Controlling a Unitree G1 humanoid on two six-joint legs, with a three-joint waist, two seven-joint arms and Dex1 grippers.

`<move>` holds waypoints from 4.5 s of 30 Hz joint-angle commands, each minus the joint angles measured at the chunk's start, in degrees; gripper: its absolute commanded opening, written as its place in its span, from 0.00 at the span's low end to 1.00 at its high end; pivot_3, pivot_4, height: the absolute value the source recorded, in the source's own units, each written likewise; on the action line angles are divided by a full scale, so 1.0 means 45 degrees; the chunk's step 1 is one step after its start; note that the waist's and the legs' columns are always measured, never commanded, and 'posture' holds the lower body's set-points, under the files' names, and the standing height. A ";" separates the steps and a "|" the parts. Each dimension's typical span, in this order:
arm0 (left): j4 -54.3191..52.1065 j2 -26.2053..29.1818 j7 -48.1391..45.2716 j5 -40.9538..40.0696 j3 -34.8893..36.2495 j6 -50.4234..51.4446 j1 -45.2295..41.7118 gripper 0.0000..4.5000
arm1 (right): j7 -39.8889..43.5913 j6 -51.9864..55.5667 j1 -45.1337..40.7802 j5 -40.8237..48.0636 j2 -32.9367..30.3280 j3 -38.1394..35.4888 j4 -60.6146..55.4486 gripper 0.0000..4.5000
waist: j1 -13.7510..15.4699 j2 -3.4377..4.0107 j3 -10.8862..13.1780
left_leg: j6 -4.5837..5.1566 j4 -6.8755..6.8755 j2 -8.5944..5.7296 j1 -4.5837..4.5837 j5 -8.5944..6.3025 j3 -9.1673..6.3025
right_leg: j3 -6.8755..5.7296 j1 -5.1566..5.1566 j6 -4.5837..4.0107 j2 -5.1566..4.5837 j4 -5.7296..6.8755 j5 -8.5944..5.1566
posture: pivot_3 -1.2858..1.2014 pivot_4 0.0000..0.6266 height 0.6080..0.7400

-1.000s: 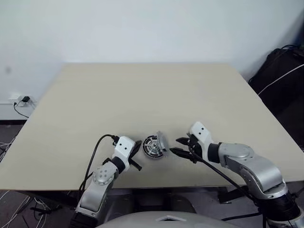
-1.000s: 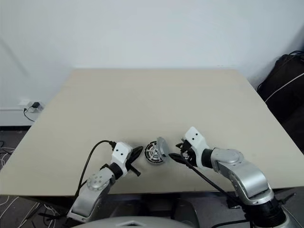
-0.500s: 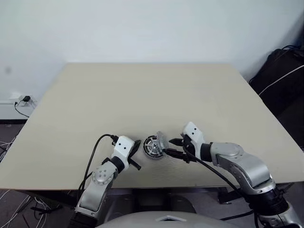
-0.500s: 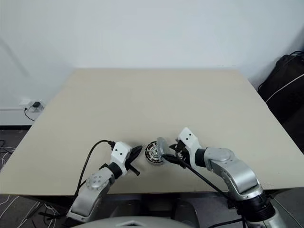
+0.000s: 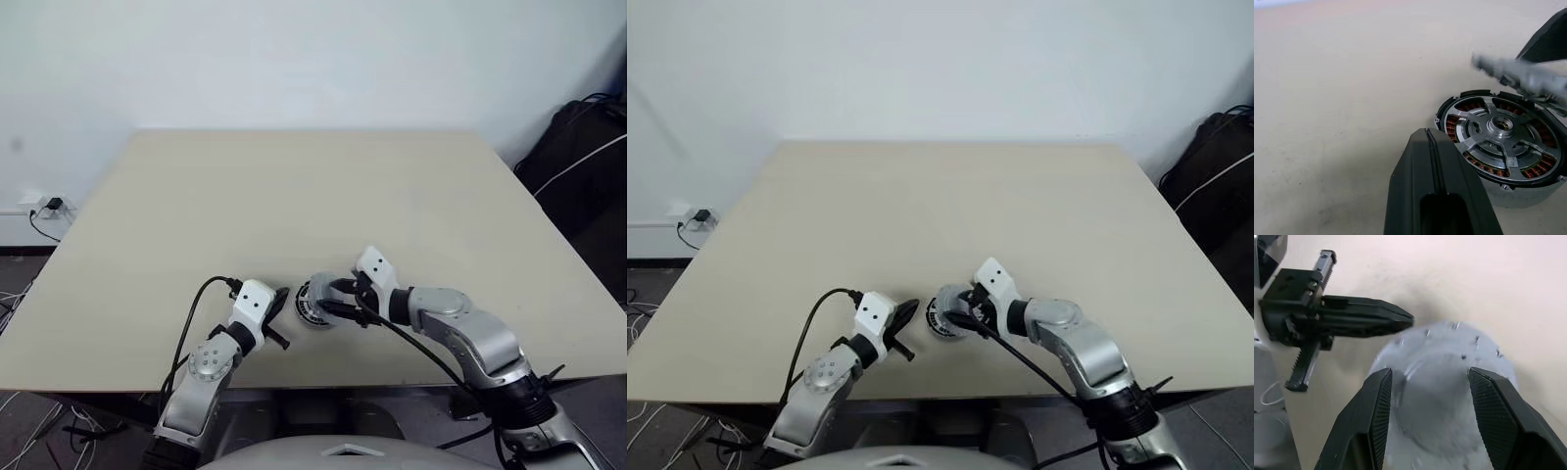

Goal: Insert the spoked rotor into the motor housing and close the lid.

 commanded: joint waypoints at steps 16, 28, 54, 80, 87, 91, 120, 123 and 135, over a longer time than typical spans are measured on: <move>-0.0185 -0.0063 0.0195 -0.0020 0.0097 -0.0363 -0.0054 0.00 | 0.0353 -0.1216 -0.1497 -0.0880 0.1146 0.0345 0.2771 0.58 | -0.0077 0.0003 -0.0003 | -0.0012 0.0000 -0.0001 -0.0001 0.0007 0.0002 | 0.0000 -0.0002 -0.0049 0.0001 0.0003 0.0031 | 0.52 0.00 1.00; -0.0315 -0.0021 0.0217 -0.0038 0.0006 -0.0260 0.0003 0.00 | 0.0024 -0.1665 -0.1573 -0.1258 0.1409 0.0080 0.3916 0.58 | -0.0112 0.0005 -0.0003 | -0.0020 0.0000 -0.0001 0.0000 0.0011 0.0003 | 0.0000 -0.0001 -0.0039 0.0001 0.0005 0.0026 | 0.52 0.00 1.00; -0.0322 0.0090 0.0137 -0.0048 -0.0002 -0.0350 0.0121 0.00 | 0.1497 -0.4809 -0.0641 -0.0887 0.0767 -0.1134 0.2823 0.85 | -0.0150 0.0018 -0.0006 | -0.0032 -0.0006 0.0001 -0.0001 0.0018 0.0003 | 0.0001 -0.0007 -0.0011 0.0004 0.0008 0.0008 | 0.52 0.00 1.00; -0.1062 0.0216 0.0245 -0.0091 0.0028 0.0095 0.0420 0.00 | 0.2480 -0.5109 -0.0409 -0.1559 0.0894 0.0055 0.4134 0.99 | -0.0105 0.0015 -0.0005 | -0.0026 -0.0004 0.0001 -0.0001 0.0014 0.0003 | 0.0003 -0.0007 -0.0041 0.0000 0.0006 0.0025 | 0.52 0.00 1.00; -0.1279 0.0152 0.0294 -0.0077 -0.0004 0.0336 0.0386 0.00 | 0.2369 -0.5212 -0.0502 -0.1695 0.1061 0.0008 0.4464 0.91 | -0.0113 0.0018 -0.0006 | -0.0029 -0.0004 0.0004 0.0000 0.0016 0.0002 | 0.0002 -0.0007 -0.0033 0.0004 0.0007 0.0020 | 0.52 0.00 1.00; -0.1282 0.0135 0.0289 -0.0081 -0.0009 0.0378 0.0366 0.00 | 0.2223 -0.5274 -0.0443 -0.1610 0.1134 -0.0165 0.4267 0.64 | -0.0113 0.0017 -0.0006 | -0.0030 -0.0004 0.0003 0.0000 0.0016 0.0002 | 0.0003 -0.0007 -0.0037 0.0003 0.0007 0.0023 | 0.52 0.00 1.00; -0.0960 0.0154 0.0233 -0.0065 0.0038 0.0278 0.0266 0.00 | 0.2256 -0.5841 -0.0445 -0.1990 0.0828 -0.0060 0.3721 0.99 | -0.0113 0.0018 -0.0006 | -0.0031 -0.0005 0.0003 -0.0001 0.0017 0.0002 | 0.0002 -0.0008 -0.0032 0.0003 0.0007 0.0020 | 0.52 0.00 1.00; -0.1034 0.0163 0.0247 -0.0057 0.0031 0.0320 0.0284 0.00 | 0.2371 -0.6499 -0.0454 -0.2604 0.0558 0.0279 0.3966 0.99 | -0.0111 0.0017 -0.0006 | -0.0031 -0.0005 0.0002 0.0000 0.0017 0.0003 | 0.0002 -0.0008 -0.0018 0.0003 0.0007 0.0012 | 0.52 0.00 1.00; -0.1077 0.0223 0.0234 -0.0083 0.0074 0.0374 0.0263 0.00 | 0.2805 -0.7061 -0.0361 -0.2945 0.0464 0.0641 0.4269 0.99 | -0.0110 0.0016 -0.0006 | -0.0034 -0.0004 0.0003 0.0000 0.0019 0.0003 | 0.0003 -0.0007 -0.0019 0.0004 0.0007 0.0012 | 0.52 0.00 1.00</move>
